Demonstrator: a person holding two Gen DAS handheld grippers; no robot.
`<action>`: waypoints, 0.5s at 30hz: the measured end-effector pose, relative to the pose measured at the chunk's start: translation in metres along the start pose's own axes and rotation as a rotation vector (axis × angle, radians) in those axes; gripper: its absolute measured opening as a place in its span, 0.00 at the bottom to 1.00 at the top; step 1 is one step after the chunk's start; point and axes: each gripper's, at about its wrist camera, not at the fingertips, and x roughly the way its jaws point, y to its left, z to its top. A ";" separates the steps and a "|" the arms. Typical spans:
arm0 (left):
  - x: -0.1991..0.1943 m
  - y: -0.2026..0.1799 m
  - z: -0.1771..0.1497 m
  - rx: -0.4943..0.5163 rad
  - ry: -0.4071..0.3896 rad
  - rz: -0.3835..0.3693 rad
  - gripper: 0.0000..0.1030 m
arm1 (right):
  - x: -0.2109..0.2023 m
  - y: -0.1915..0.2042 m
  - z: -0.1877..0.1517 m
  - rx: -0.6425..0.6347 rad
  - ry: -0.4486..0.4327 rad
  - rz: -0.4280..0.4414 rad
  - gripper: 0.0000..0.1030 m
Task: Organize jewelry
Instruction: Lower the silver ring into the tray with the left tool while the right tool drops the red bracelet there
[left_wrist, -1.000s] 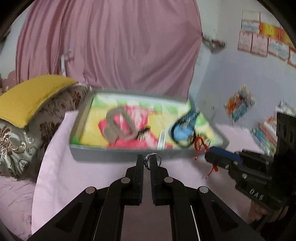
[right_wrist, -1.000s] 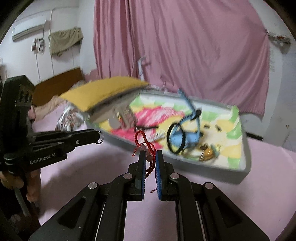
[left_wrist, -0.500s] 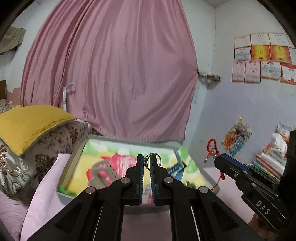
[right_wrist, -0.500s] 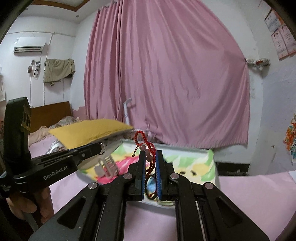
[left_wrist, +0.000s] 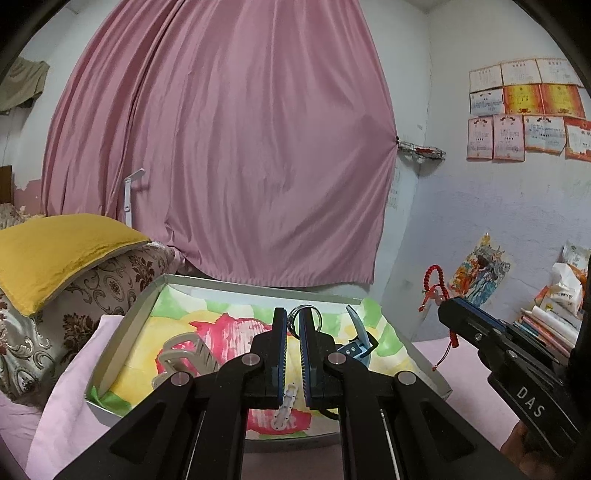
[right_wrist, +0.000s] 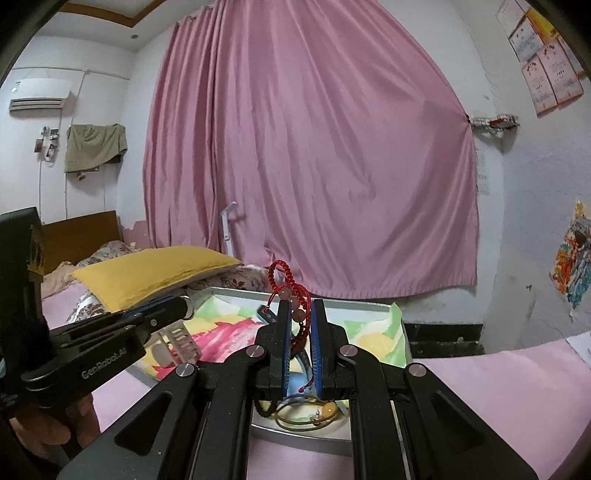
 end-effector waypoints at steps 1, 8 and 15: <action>0.001 0.000 -0.001 0.002 0.004 0.001 0.06 | 0.001 0.000 -0.001 0.002 0.005 -0.002 0.09; 0.012 0.000 -0.005 0.010 0.057 0.001 0.06 | 0.022 -0.006 -0.008 0.026 0.117 -0.023 0.09; 0.020 0.002 -0.008 -0.010 0.119 -0.019 0.06 | 0.038 -0.020 -0.017 0.089 0.212 -0.007 0.09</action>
